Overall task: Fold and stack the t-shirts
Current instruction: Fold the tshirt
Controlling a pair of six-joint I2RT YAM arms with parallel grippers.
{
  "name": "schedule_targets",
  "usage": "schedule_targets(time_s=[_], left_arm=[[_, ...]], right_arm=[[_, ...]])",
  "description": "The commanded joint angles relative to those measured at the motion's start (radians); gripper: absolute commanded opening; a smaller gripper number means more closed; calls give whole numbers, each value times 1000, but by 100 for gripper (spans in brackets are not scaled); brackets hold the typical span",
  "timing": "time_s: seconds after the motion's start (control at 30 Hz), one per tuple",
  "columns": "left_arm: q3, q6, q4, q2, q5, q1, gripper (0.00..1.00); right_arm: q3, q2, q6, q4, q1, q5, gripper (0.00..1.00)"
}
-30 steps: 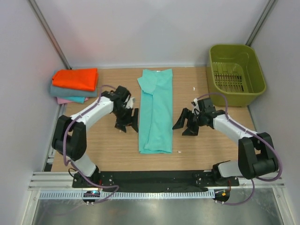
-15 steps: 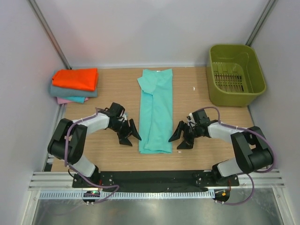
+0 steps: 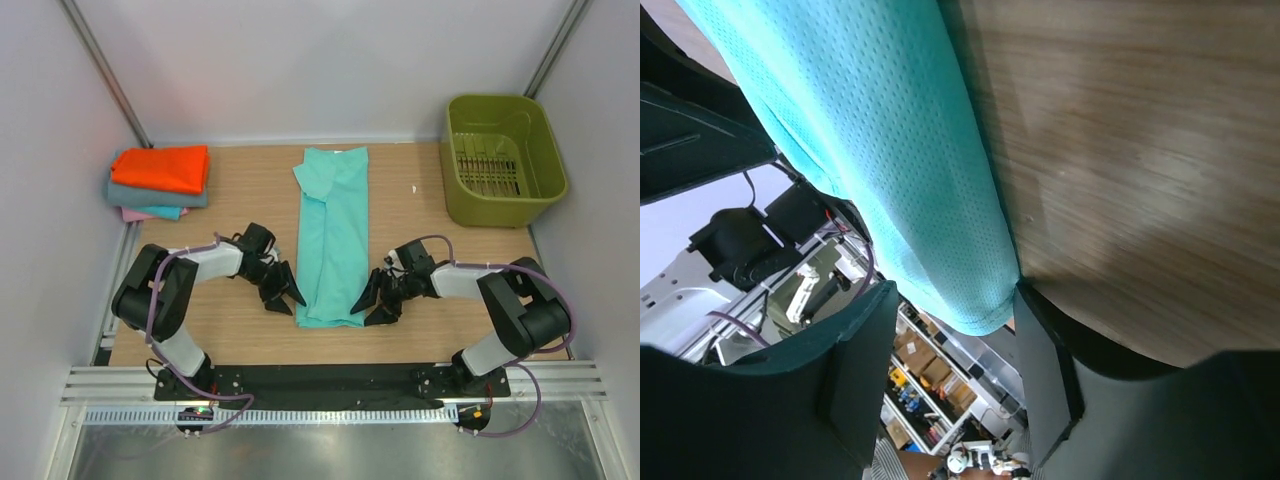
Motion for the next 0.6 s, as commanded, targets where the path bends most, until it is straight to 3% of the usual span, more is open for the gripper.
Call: schedule_targets(time_s=[0.0, 0.2, 0.3, 0.4, 0.43, 0.57], left_arm=[[-10, -14, 41, 7, -1, -20, 48], [-32, -32, 76, 12, 14, -22, 33], [-38, -36, 85, 0, 16, -22, 11], [-35, -37, 91, -11, 19, -23, 0], [-36, -37, 94, -17, 22, -22, 0], [-21, -22, 101, -43, 40, -9, 0]], right_arm=[[8, 16, -10, 10, 26, 91, 56], [-8, 13, -23, 18, 47, 99, 39], [7, 7, -39, 29, 46, 97, 21], [12, 0, -42, 41, 46, 97, 7], [20, -10, -48, 42, 46, 100, 2], [50, -31, -82, 20, 35, 93, 2]])
